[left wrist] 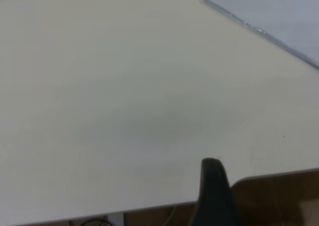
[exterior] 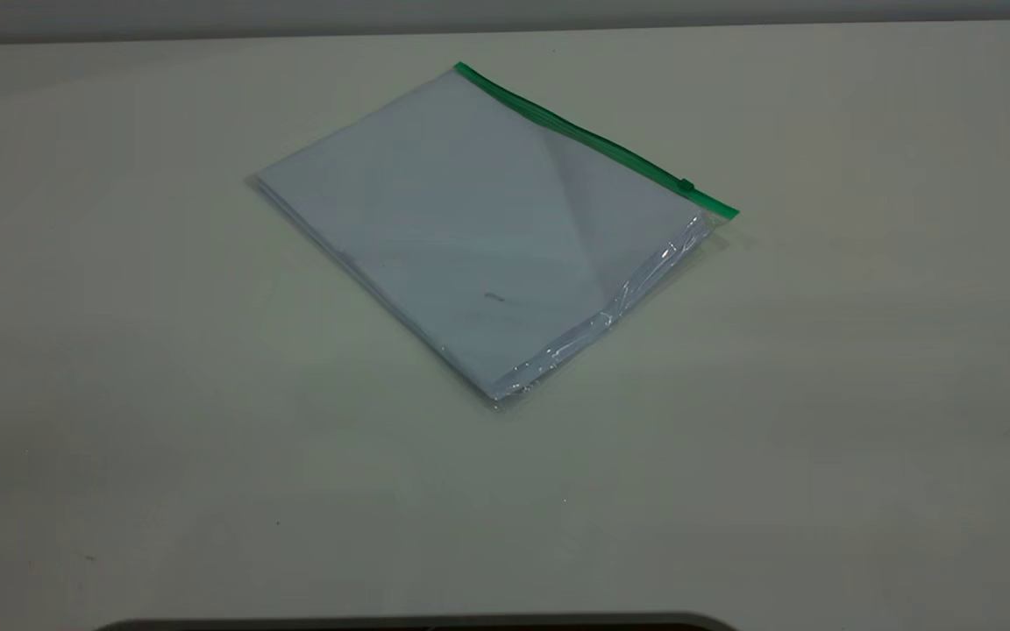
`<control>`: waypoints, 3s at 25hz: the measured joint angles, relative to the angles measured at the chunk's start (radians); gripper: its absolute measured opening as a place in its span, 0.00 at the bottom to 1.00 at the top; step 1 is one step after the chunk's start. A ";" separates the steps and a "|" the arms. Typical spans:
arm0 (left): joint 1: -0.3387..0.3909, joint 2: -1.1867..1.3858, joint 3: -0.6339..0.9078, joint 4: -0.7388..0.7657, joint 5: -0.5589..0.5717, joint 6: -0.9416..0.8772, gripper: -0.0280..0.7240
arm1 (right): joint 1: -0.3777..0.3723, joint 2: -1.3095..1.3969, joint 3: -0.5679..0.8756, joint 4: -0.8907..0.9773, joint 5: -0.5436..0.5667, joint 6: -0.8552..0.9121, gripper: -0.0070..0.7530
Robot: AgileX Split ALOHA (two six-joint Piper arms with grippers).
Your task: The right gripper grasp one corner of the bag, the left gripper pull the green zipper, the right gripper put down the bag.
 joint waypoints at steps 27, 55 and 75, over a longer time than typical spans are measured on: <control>0.000 0.000 0.000 -0.002 0.000 0.000 0.82 | 0.000 0.000 0.000 0.000 0.000 0.000 0.75; 0.000 1.118 -0.353 -0.011 -0.541 -0.054 0.82 | 0.000 0.667 -0.089 0.271 -0.346 -0.080 0.77; -0.043 1.778 -0.691 -0.019 -0.673 0.136 0.82 | 0.000 1.697 -0.180 1.211 -0.686 -1.142 0.77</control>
